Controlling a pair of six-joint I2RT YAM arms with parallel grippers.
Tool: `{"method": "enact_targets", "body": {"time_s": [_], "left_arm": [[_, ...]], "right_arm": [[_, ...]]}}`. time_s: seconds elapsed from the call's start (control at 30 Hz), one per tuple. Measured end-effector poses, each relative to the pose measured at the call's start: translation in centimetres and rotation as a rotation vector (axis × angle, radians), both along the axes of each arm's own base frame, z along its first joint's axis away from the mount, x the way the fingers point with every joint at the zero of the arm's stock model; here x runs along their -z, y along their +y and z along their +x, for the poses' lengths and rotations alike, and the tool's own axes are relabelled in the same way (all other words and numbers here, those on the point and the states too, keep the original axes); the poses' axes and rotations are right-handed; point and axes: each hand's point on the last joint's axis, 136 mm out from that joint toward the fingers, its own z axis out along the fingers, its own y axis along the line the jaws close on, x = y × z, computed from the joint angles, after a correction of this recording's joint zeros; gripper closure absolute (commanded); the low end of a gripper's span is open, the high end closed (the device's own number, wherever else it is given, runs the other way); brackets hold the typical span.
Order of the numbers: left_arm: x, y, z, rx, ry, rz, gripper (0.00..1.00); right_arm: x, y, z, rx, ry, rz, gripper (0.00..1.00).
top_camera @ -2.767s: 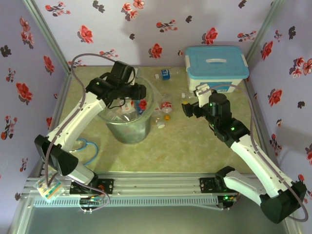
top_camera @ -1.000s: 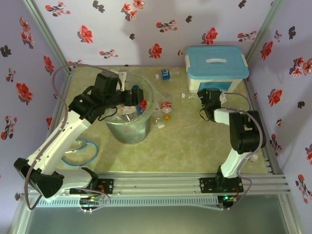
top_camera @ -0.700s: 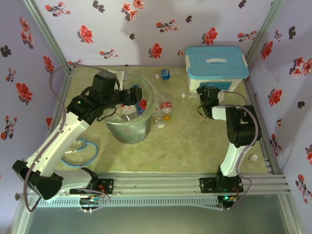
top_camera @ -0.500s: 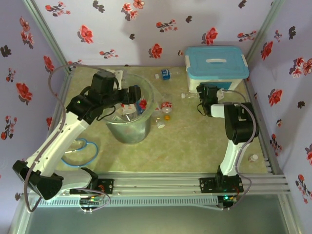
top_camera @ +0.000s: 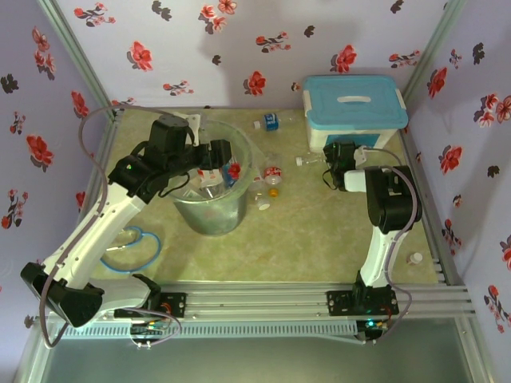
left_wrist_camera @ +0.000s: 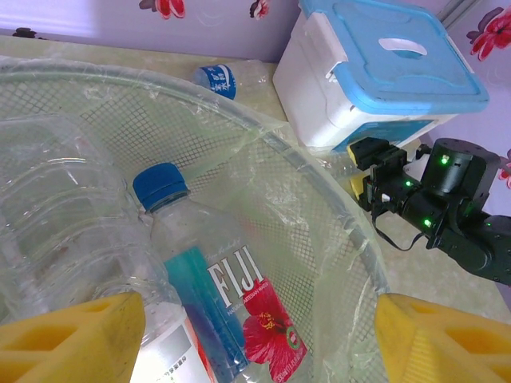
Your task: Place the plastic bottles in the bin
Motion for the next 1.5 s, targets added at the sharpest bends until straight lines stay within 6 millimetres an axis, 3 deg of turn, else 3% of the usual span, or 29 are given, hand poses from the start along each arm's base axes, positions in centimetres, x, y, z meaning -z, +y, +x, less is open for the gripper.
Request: {"method": "enact_targets", "body": {"time_s": [0.17,0.3,0.43,0.7,0.9,1.03,1.27,1.5], "left_arm": [[0.0,0.0,0.0,0.000,0.000,0.000,0.23],[0.0,0.0,0.0,0.000,0.000,0.000,0.23],[-0.1,0.0,-0.1,-0.001,0.002,-0.002,0.20],[-1.4,-0.4,-0.8,0.019,-0.009,-0.011,0.20],[-4.7,-2.4,-1.7,0.082,-0.060,-0.054,0.20],[-5.6,-4.5,-2.2,0.143,-0.062,-0.074,0.20],[-4.7,-8.5,-2.7,0.270,-0.002,-0.114,0.19],[-5.3,-11.3,-3.7,0.370,0.028,-0.183,0.18]], "right_arm": [[0.1,-0.1,-0.4,-0.008,-0.017,0.007,0.45],[-0.2,-0.2,-2.1,-0.018,-0.014,0.002,0.45],[-1.9,-0.2,-3.5,-0.047,-0.034,-0.012,0.45],[-9.0,0.4,-6.2,-0.141,-0.155,-0.060,0.45],[-14.6,1.4,-9.3,-0.272,-0.227,-0.144,0.45],[-18.7,3.2,-10.8,-0.424,-0.285,-0.201,0.44],[-26.0,7.3,-13.9,-0.667,-0.480,-0.194,0.42],[-30.0,12.1,-16.6,-0.893,-0.643,-0.124,0.40]]}}
